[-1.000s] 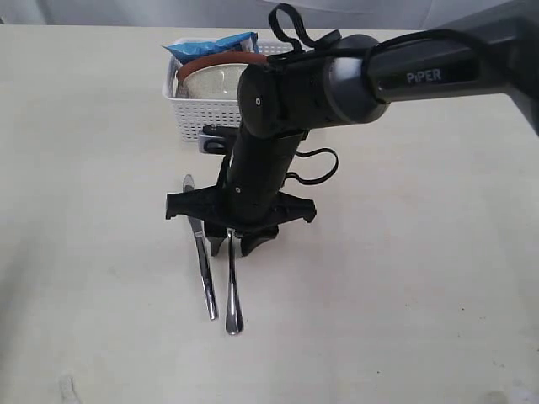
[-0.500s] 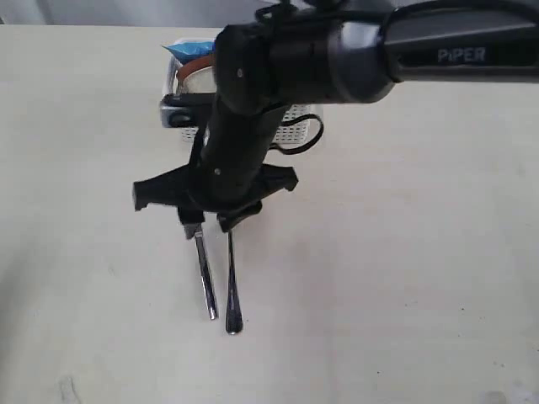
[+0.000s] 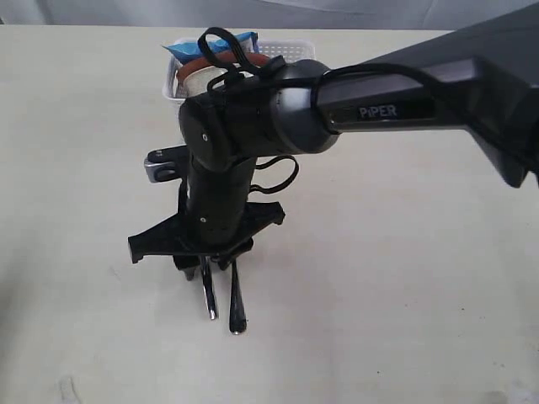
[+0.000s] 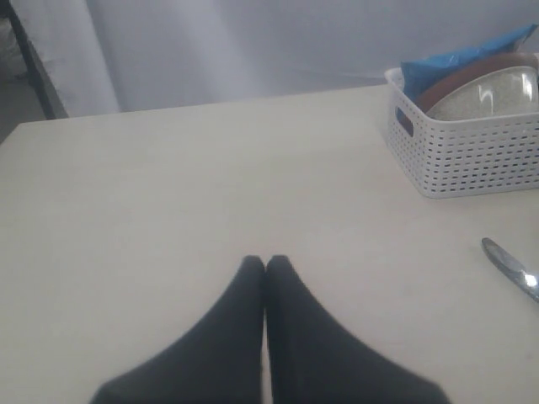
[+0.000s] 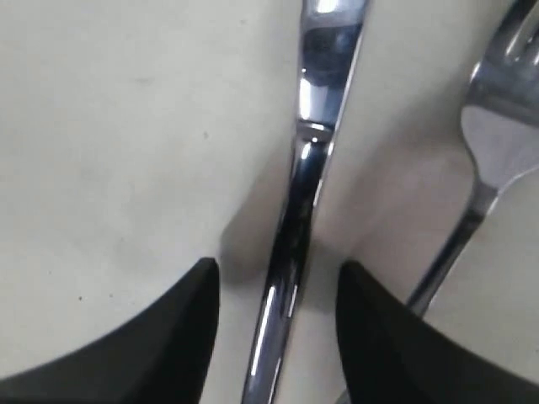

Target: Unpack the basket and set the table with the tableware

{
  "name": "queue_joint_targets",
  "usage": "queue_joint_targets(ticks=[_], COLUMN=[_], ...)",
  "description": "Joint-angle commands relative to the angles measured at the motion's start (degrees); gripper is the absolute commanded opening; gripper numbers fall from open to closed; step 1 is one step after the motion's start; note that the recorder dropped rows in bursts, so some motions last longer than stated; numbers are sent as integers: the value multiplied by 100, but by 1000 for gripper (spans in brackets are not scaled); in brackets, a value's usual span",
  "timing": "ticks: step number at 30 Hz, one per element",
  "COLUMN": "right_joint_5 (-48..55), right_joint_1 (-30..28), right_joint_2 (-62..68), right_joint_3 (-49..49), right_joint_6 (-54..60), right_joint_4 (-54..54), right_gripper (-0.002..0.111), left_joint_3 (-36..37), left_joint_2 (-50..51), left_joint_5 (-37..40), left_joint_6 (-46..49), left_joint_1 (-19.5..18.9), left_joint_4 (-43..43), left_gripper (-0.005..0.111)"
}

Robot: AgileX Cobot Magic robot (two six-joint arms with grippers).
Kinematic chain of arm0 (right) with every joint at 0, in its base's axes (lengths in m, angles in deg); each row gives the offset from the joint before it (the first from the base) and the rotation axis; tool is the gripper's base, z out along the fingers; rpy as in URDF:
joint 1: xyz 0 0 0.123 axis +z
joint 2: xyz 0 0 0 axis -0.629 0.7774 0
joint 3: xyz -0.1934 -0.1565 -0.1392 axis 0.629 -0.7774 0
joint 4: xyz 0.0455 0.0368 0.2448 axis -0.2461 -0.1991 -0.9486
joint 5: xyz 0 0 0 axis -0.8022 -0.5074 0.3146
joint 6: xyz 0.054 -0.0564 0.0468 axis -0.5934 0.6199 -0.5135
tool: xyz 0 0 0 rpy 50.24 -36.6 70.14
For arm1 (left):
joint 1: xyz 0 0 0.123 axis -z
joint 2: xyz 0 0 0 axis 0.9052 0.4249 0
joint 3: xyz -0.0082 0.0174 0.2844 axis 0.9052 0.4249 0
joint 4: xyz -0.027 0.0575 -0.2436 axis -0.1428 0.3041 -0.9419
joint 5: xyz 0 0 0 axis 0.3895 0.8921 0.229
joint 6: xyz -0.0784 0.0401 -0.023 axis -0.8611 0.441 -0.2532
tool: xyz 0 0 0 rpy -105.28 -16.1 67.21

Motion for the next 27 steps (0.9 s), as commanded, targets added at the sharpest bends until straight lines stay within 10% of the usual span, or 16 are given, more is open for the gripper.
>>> queue_joint_targets(ticks=[1,9,27], right_joint_5=[-110,-18,-33], right_joint_1=[1,1,1], right_joint_2=[74,74,-646], right_joint_3=[5,5,-237], right_joint_6=[-1,-1,-935], right_joint_4=[65,54,-666], right_gripper=[42,0,0], left_joint_3=[11,11,11], left_joint_2=[-22,-22,-22], left_joint_5=[-52,-52,-52], left_joint_6=[7,7,7], left_joint_1=[19,19,19], left_joint_4=[-2,-2,-2], left_gripper=[0,0,0])
